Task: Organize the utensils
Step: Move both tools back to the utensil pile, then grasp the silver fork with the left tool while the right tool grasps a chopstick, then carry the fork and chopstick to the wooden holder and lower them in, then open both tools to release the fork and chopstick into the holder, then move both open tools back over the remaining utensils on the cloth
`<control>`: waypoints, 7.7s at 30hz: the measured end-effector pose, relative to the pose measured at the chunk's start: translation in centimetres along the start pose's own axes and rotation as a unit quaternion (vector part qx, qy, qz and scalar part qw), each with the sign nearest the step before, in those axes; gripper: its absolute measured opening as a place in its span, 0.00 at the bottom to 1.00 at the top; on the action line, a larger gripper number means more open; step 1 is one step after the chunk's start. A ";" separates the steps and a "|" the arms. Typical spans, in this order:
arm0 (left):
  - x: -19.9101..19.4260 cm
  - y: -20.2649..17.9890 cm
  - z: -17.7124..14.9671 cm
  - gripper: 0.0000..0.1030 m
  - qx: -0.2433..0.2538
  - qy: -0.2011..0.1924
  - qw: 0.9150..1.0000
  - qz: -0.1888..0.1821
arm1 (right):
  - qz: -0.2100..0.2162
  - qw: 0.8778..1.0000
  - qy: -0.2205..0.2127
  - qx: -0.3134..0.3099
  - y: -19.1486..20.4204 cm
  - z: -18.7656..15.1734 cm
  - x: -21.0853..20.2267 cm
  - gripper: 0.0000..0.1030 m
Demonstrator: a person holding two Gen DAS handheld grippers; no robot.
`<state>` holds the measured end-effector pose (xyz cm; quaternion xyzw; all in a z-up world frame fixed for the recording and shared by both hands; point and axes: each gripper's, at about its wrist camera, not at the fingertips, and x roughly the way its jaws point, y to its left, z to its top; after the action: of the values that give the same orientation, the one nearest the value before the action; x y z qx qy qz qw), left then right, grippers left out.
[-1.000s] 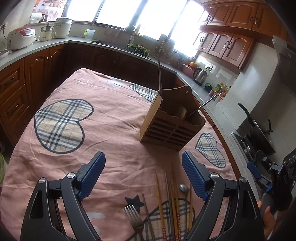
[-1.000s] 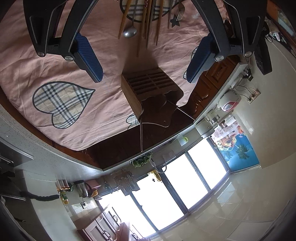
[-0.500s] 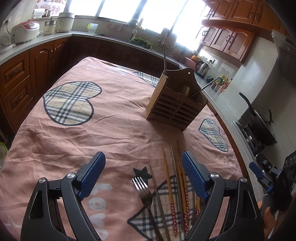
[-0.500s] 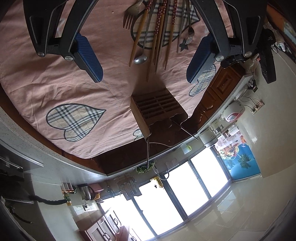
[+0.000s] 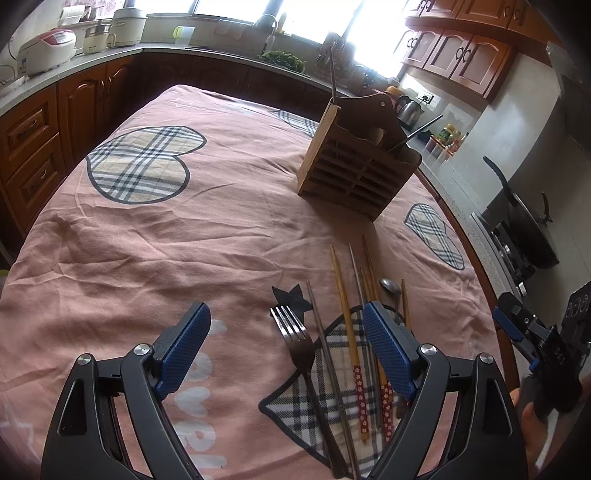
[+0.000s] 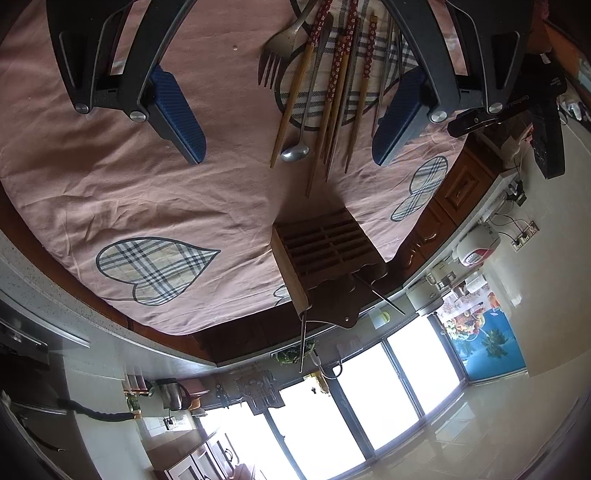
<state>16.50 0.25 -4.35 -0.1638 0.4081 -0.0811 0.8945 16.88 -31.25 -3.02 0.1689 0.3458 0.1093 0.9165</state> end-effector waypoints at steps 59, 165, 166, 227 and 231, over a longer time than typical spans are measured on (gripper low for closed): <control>5.1 -1.5 -0.3 0.25 0.044 0.098 0.994 -0.023 | -0.030 0.991 0.124 -0.048 1.5 0.8 9.6 0.08; 10.3 -6.6 21.6 0.19 0.078 -0.232 0.969 -0.010 | 0.006 0.985 -0.172 -0.031 2.7 20.1 11.8 0.05; 10.6 -6.6 21.4 0.19 0.079 -0.229 0.970 -0.008 | 0.005 0.985 -0.170 -0.031 2.7 19.9 12.1 0.05; 1.7 -4.2 13.8 0.70 0.045 -0.170 0.984 -0.029 | 0.050 0.987 -0.150 0.026 1.2 14.3 2.8 0.74; -0.1 -3.5 12.3 0.72 0.033 -0.166 0.985 -0.023 | 0.050 0.987 -0.151 0.020 1.5 13.0 1.0 0.77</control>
<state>25.67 -0.16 4.48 -0.1546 0.2472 -0.0868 0.9526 26.18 -32.55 6.11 0.2186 0.1962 0.1218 0.9481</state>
